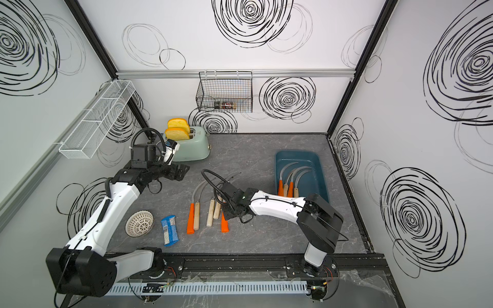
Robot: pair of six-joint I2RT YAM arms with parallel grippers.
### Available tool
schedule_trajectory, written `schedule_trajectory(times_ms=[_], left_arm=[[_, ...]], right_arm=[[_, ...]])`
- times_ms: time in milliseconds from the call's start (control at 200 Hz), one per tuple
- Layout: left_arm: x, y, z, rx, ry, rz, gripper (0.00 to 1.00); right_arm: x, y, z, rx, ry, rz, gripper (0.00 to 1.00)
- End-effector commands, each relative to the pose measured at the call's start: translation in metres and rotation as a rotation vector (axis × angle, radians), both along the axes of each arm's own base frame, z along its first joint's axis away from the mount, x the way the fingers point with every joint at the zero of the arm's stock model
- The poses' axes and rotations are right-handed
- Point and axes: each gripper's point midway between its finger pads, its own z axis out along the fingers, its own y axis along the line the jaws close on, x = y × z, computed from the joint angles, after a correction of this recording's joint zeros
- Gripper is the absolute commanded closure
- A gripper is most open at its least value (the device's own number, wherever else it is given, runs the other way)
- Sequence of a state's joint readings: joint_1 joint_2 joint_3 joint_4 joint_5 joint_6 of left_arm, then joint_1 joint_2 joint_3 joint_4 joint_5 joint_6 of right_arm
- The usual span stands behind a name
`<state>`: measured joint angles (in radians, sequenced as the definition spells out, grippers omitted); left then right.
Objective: Put small sickles into storage boxes
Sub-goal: Pick up the sickle at the center of the board.
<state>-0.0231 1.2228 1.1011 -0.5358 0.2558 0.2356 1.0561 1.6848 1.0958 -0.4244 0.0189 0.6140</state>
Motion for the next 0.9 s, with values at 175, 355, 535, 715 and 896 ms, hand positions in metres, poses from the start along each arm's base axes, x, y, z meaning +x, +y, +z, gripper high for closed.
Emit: schedule_trajectory(times_ms=[175, 355, 535, 715, 896], left_arm=[[0.003, -0.003, 0.000, -0.017, -0.018, -0.024, 0.04], [0.002, -0.002, -0.001, -0.013, -0.019, -0.025, 0.04], [0.001, -0.001, 0.000, -0.010, -0.019, -0.027, 0.04], [0.000, 0.001, -0.001, -0.009, -0.021, -0.030, 0.04], [0.000, 0.000, -0.003, -0.014, -0.019, -0.035, 0.04]], right_arm=[[-0.011, 0.007, -0.005, -0.037, 0.025, 0.036, 0.47], [-0.019, 0.012, -0.016, -0.081, 0.052, 0.069, 0.47], [-0.023, 0.014, -0.024, -0.120, 0.057, 0.075, 0.47], [-0.025, 0.015, -0.031, -0.145, 0.073, 0.080, 0.48], [-0.028, 0.019, -0.034, -0.161, 0.070, 0.083, 0.48]])
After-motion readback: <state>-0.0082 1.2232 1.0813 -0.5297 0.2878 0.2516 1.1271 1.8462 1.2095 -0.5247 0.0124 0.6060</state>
